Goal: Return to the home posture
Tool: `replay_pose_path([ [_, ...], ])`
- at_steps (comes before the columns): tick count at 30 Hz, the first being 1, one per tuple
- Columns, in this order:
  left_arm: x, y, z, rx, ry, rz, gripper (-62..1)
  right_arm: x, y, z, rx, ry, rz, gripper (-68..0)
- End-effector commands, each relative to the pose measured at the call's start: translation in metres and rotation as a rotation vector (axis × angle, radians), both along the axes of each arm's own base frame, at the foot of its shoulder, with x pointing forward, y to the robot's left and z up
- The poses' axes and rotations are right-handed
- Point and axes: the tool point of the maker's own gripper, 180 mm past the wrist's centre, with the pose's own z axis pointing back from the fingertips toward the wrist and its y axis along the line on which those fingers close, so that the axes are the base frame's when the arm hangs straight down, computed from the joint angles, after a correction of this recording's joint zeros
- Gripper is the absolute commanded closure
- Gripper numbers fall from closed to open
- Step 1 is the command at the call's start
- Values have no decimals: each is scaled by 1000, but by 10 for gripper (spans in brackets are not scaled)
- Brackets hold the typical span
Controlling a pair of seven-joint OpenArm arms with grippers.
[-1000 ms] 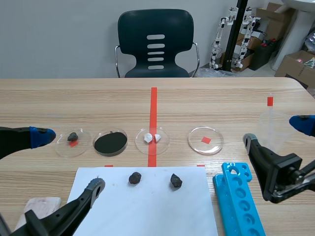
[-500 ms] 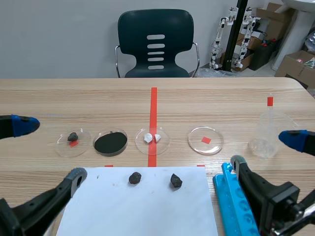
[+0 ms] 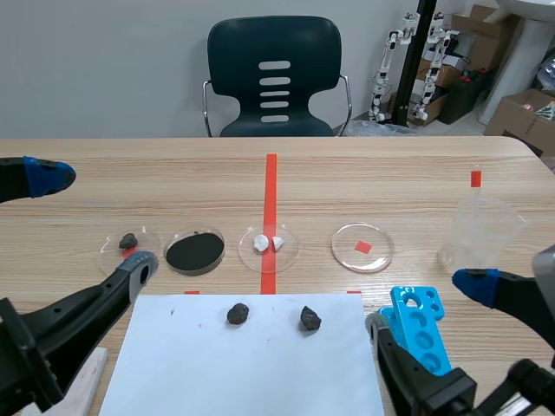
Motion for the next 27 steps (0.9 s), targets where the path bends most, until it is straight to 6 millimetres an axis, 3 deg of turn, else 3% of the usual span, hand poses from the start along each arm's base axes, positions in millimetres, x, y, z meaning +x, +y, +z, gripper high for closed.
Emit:
replay_pose_path([
  [1,-3,-4,3,-21,-3,-12,-623,0,3,7,5,-19,23,-527],
  [13,-14,-15,-7,28,15,-92,-623,-1,1,16,18,-66,20,-527],
  [21,-17,-14,-20,44,48,-94,-623,0,-5,41,21,-149,10,-527],
  [27,-17,-14,-22,49,53,-93,-623,-3,-5,40,21,-139,11,-527],
])
